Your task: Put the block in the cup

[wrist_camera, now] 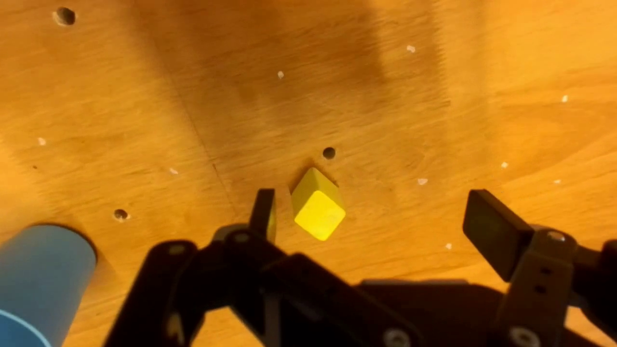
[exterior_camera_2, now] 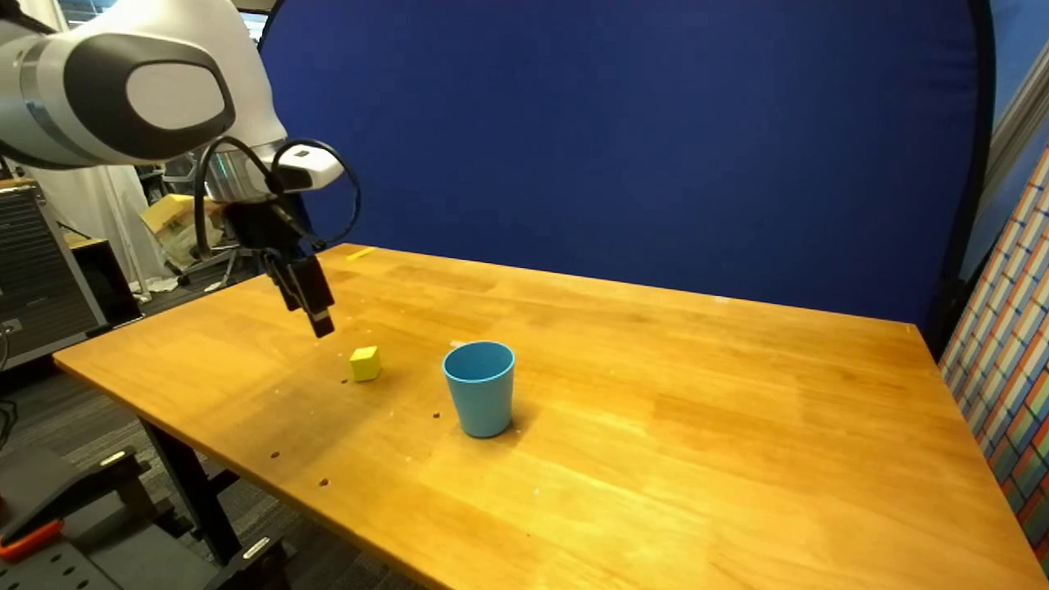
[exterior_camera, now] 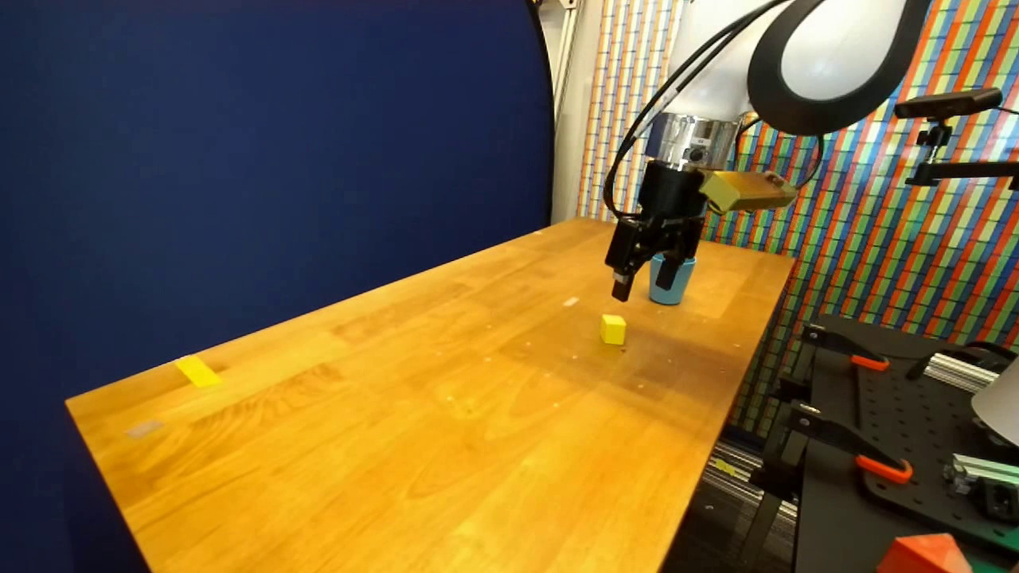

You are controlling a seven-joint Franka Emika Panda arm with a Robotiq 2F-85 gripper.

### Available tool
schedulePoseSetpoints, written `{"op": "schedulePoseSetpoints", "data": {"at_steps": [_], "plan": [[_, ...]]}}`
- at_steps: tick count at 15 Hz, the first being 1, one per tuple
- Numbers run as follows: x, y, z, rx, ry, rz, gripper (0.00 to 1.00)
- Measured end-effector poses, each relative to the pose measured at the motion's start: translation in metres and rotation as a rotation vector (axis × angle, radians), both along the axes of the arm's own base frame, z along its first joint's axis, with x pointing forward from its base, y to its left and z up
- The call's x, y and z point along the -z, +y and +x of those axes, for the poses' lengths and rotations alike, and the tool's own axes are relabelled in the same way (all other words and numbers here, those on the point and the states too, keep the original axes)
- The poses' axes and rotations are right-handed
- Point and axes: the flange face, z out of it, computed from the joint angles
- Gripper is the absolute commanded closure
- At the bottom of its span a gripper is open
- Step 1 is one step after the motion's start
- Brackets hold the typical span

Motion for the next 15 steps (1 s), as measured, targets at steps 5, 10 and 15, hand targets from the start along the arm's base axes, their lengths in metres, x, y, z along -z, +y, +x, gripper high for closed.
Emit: {"op": "schedulePoseSetpoints", "data": {"at_steps": [5, 10, 15], "plan": [[0.018, -0.034, 0.013, 0.128, -0.090, -0.018, 0.00], [0.039, -0.051, 0.029, 0.199, -0.071, -0.042, 0.00], [0.070, -0.022, 0.036, 0.187, -0.025, -0.042, 0.25]]}}
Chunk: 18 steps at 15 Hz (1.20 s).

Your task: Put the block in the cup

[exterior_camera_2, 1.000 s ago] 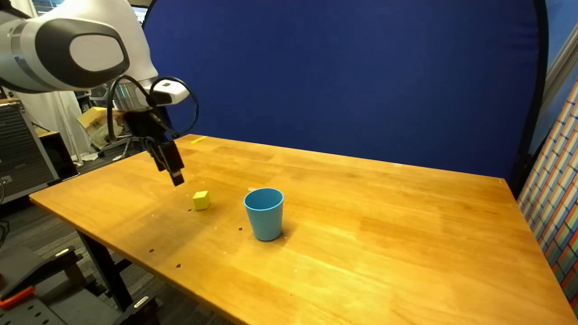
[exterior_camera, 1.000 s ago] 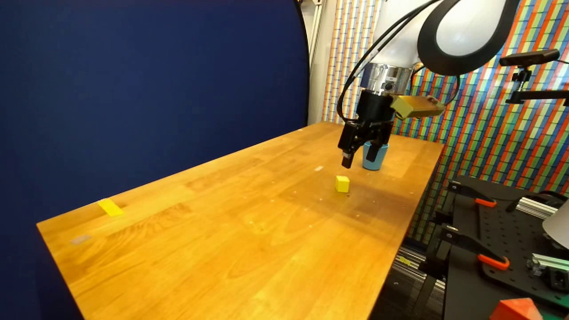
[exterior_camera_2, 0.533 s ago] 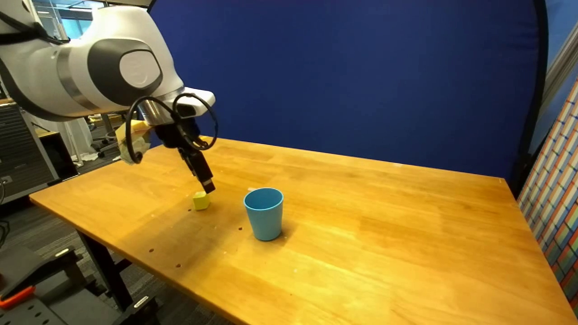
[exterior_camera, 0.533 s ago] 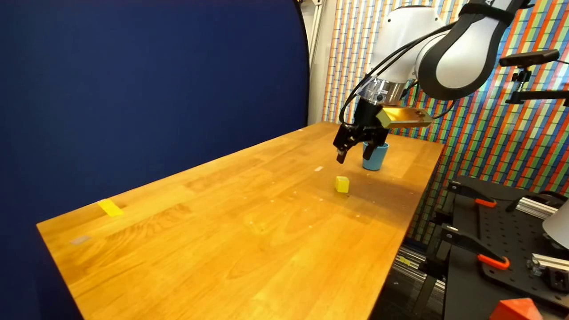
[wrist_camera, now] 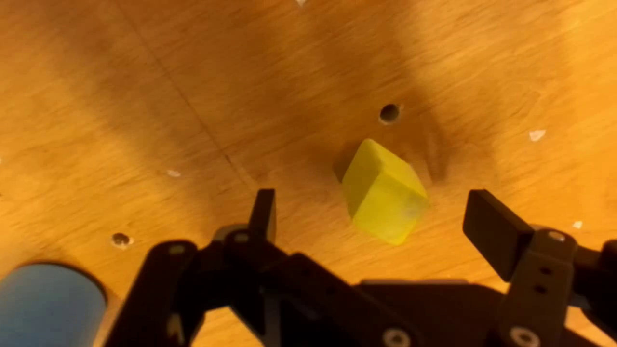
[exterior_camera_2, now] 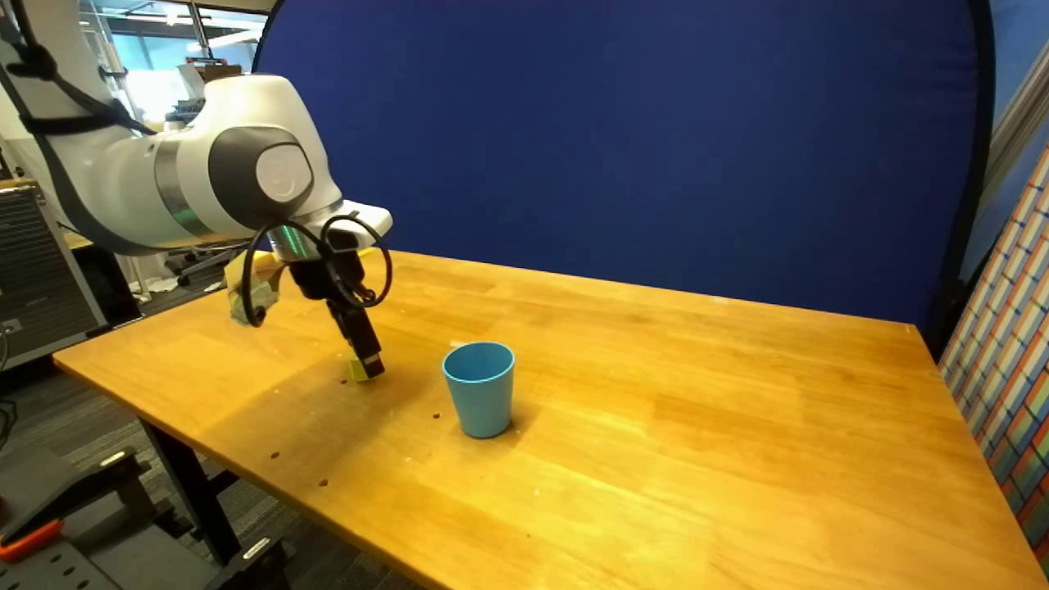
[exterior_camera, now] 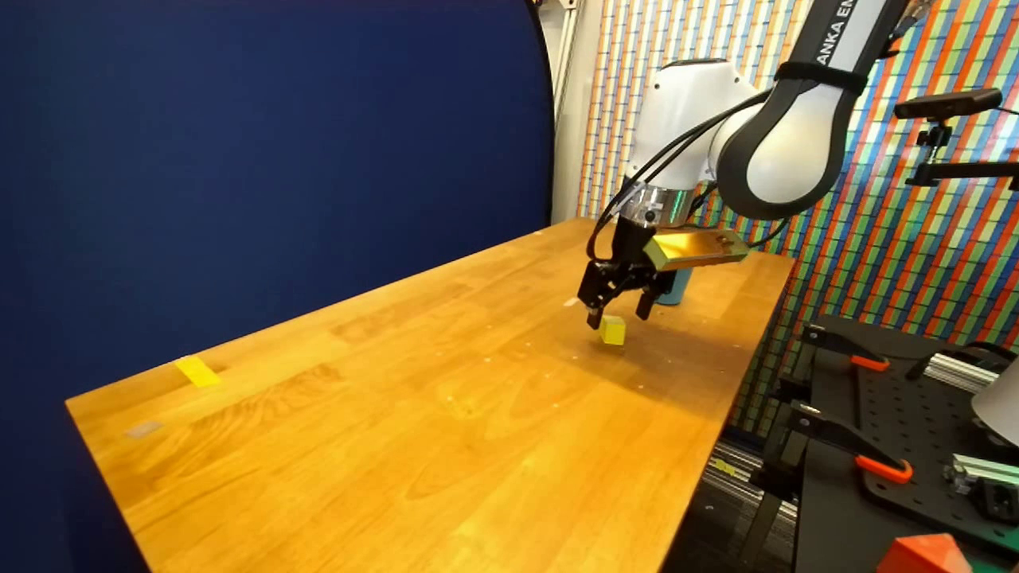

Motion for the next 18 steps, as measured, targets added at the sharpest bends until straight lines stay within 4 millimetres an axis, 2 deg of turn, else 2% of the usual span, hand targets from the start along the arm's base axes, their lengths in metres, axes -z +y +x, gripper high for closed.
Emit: {"op": "schedulePoseSetpoints", "data": {"at_steps": [1, 2, 5, 9, 10, 12, 14, 16, 18], "plan": [[0.004, 0.003, 0.002, 0.000, 0.003, -0.001, 0.27], [0.006, 0.005, 0.004, 0.004, 0.002, -0.005, 0.34], [0.011, 0.005, 0.011, 0.024, -0.004, -0.026, 0.60], [0.016, 0.007, 0.012, 0.048, 0.000, -0.034, 0.88], [0.016, 0.006, 0.012, 0.060, 0.002, -0.032, 0.84], [0.015, 0.002, 0.011, 0.093, 0.005, -0.023, 0.84], [0.014, -0.014, 0.005, 0.151, 0.012, -0.022, 0.84], [-0.001, -0.044, -0.002, 0.235, -0.004, -0.027, 0.84], [-0.028, -0.081, -0.007, 0.318, -0.052, -0.030, 0.84]]}}
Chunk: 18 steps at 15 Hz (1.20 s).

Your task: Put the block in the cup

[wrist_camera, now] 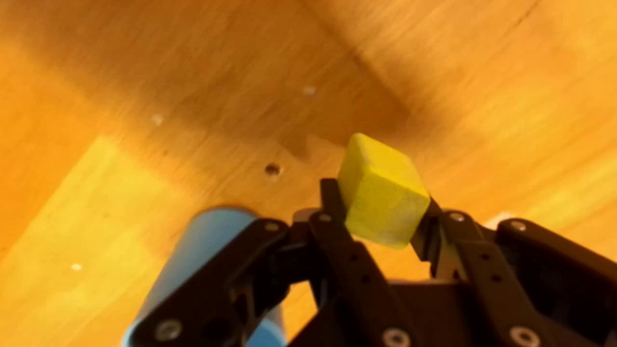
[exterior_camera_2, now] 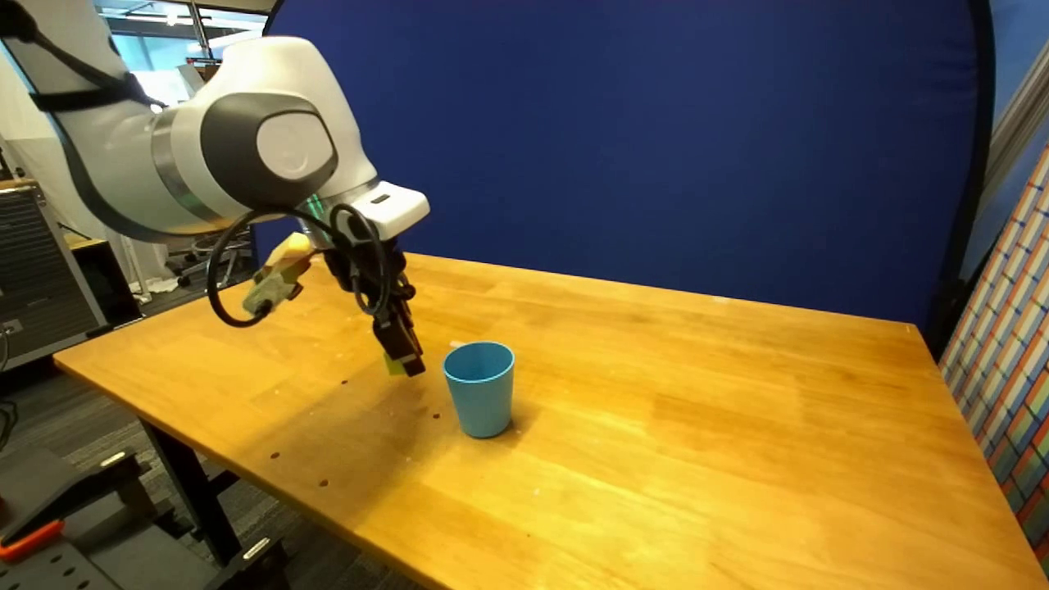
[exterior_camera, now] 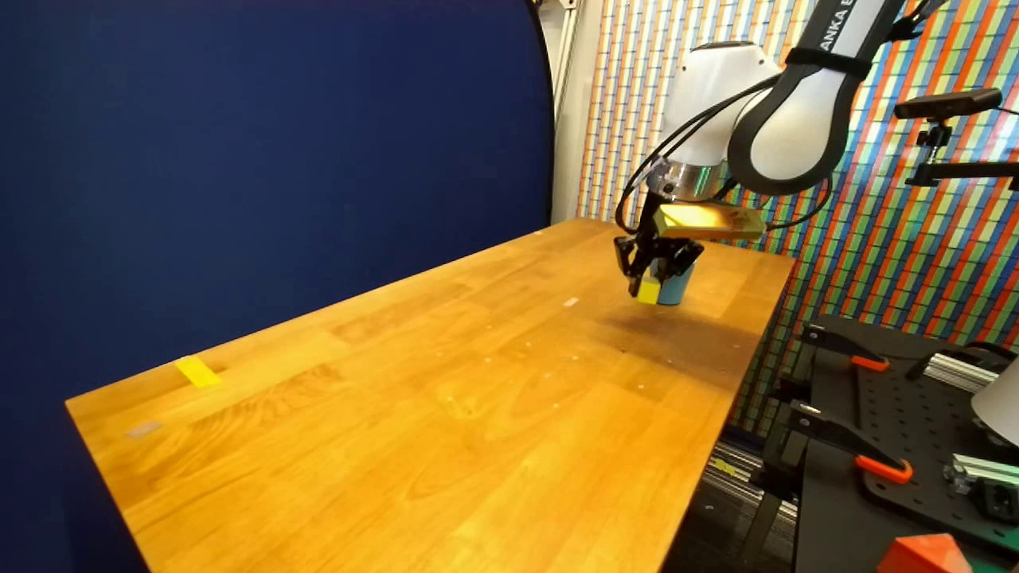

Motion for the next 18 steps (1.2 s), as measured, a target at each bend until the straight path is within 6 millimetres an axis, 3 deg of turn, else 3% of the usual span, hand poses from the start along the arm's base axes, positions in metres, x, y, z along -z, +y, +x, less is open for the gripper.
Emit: {"op": "schedulePoseSetpoints", "data": {"at_steps": [4, 7, 9, 12, 18], "plan": [[-0.062, -0.063, -0.003, 0.103, -0.105, -0.022, 0.84], [-0.098, -0.086, -0.009, 0.157, -0.158, -0.027, 0.84], [-0.112, -0.092, -0.014, 0.190, -0.173, -0.021, 0.84], [-0.115, -0.092, -0.021, 0.217, -0.173, -0.004, 0.84], [-0.093, -0.090, -0.032, 0.251, -0.132, 0.008, 0.83]]}}
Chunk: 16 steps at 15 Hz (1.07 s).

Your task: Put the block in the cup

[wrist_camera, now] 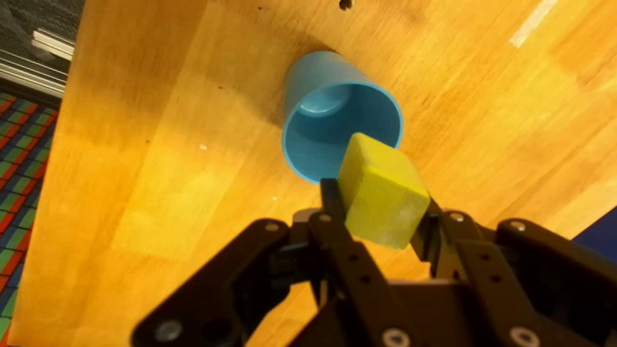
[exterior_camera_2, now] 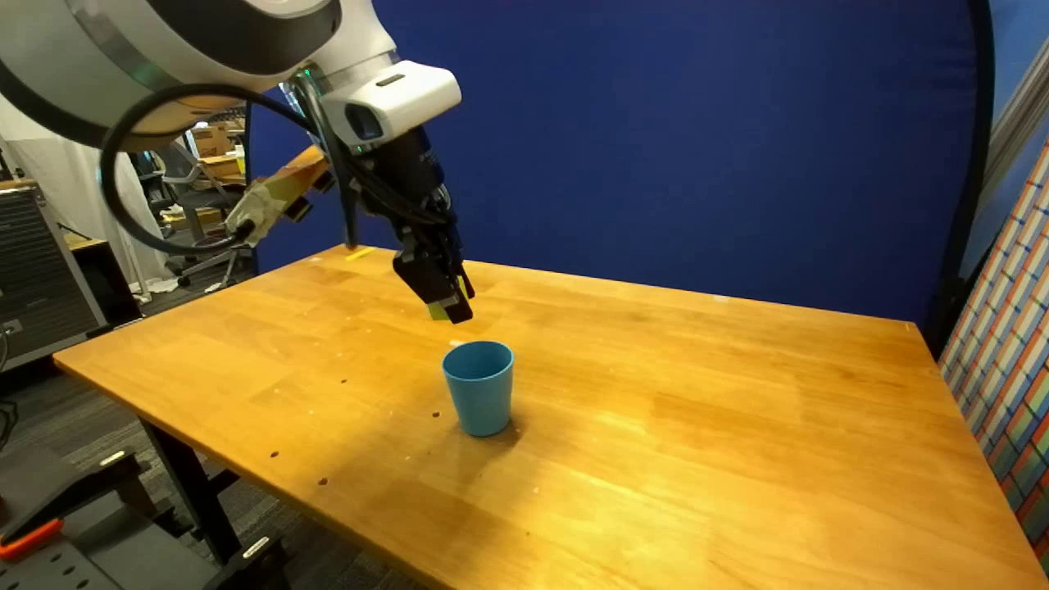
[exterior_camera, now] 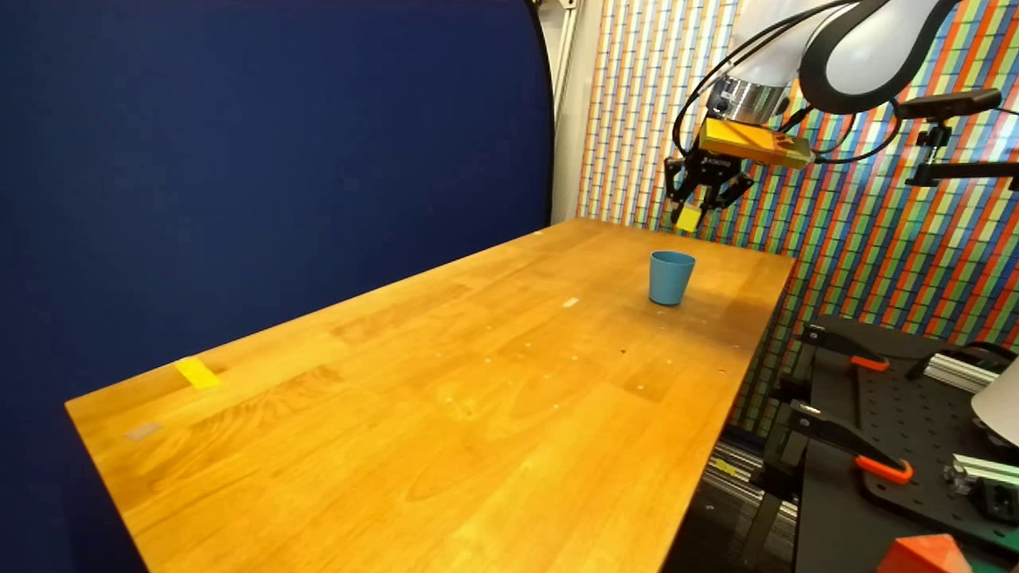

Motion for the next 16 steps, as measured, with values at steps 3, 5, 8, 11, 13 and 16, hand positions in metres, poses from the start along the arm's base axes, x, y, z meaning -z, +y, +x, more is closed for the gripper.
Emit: {"op": "schedulePoseSetpoints", "data": {"at_steps": [3, 5, 8, 11, 13, 16], "plan": [[0.010, -0.003, -0.001, 0.007, 0.006, -0.001, 0.38], [0.016, -0.002, -0.001, 0.006, 0.006, -0.001, 0.23], [0.018, -0.001, 0.001, -0.003, -0.010, -0.001, 0.02], [0.011, 0.005, 0.004, -0.052, -0.035, -0.017, 0.00], [-0.002, 0.015, 0.004, -0.139, -0.051, -0.054, 0.00], [-0.034, 0.037, 0.006, -0.268, -0.069, -0.111, 0.00]]}}
